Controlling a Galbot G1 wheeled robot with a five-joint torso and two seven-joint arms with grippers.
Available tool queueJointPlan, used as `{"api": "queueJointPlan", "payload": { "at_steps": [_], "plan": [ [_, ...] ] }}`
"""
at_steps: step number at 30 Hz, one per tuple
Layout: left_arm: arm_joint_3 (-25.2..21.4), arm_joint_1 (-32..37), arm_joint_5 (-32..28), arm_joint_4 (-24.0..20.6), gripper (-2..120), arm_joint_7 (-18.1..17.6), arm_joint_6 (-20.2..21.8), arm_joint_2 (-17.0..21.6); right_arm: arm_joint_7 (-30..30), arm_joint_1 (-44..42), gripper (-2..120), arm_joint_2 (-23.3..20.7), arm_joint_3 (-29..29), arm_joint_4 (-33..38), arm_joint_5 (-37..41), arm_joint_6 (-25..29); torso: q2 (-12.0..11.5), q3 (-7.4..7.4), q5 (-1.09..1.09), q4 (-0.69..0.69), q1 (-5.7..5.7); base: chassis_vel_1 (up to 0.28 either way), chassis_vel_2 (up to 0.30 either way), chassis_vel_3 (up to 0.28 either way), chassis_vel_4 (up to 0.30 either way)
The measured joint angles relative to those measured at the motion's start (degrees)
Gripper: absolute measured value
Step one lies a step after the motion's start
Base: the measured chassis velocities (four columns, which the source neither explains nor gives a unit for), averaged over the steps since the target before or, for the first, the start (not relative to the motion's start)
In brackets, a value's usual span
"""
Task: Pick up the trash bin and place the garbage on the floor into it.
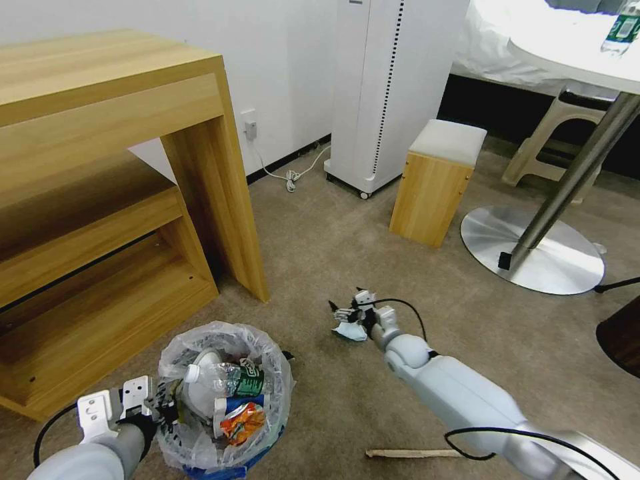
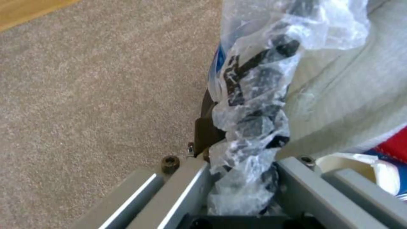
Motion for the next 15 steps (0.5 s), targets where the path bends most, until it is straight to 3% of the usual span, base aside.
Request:
{"api": "queueJointPlan", "payload": {
  "at_steps": [3,7,15],
  "plan": [
    [0.5,0.4,1.5,0.6,0,0.6,0.0,-0.5,4.2,-1.8,100,0.2,2.0,-0.8,0.2,-4.8,0.0,0.00,0.01,-0.03,0.00,0.000,0.000,0.000,0.000],
    [1.2,0.3,2.2,1.2,0,1.1,0.0,-0.8,6.6,-2.6,100,0.9,3.2,-2.3,3.8,-6.6,0.0,0.00,0.01,-0.03,0.00,0.000,0.000,0.000,0.000],
    [1.7,0.4,3.0,1.3,0,1.4,0.1,-1.0,2.1,-2.7,100,2.1,4.0,-5.4,4.6,-2.1,0.0,0.00,0.01,-0.02,0.00,0.000,0.000,0.000,0.000]
  ]
}}
